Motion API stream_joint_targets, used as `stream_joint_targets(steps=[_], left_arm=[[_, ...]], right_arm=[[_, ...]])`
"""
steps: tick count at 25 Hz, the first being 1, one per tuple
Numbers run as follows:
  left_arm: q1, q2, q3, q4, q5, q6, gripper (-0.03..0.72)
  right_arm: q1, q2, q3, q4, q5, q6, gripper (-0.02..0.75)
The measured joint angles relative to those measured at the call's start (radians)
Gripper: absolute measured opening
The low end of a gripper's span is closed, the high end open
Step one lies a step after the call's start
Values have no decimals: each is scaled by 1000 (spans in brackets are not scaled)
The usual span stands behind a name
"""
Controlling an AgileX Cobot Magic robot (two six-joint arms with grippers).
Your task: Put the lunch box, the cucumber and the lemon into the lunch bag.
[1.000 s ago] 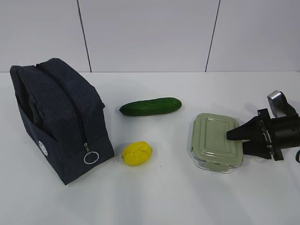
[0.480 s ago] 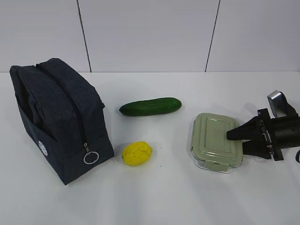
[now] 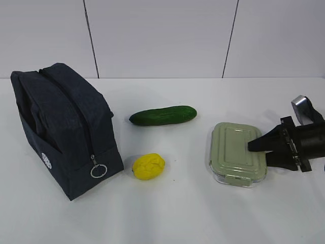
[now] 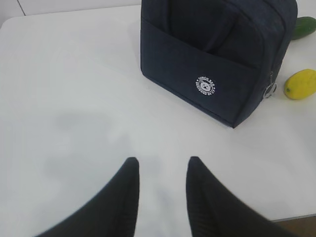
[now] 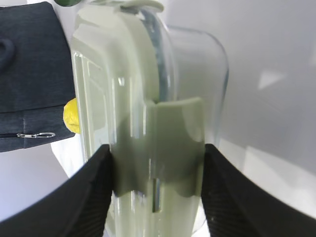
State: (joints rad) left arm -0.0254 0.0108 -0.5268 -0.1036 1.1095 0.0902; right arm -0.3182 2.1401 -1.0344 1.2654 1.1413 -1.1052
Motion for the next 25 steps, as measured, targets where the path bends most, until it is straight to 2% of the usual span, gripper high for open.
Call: stream_joint_targets(steps=[11, 18, 21, 25], left_arm=[[0, 0, -4, 0, -2, -6, 239], [0, 95, -82, -18, -57, -198, 239], [0, 212, -106, -98, -135, -225, 239], [0, 398, -124, -269, -284, -235, 239]], right_arm=[[0, -77, 0, -29, -15, 46, 400], [0, -104, 0, -40, -15, 65, 400], [0, -104, 0, -47, -15, 70, 400], [0, -112, 0, -50, -15, 74, 400]])
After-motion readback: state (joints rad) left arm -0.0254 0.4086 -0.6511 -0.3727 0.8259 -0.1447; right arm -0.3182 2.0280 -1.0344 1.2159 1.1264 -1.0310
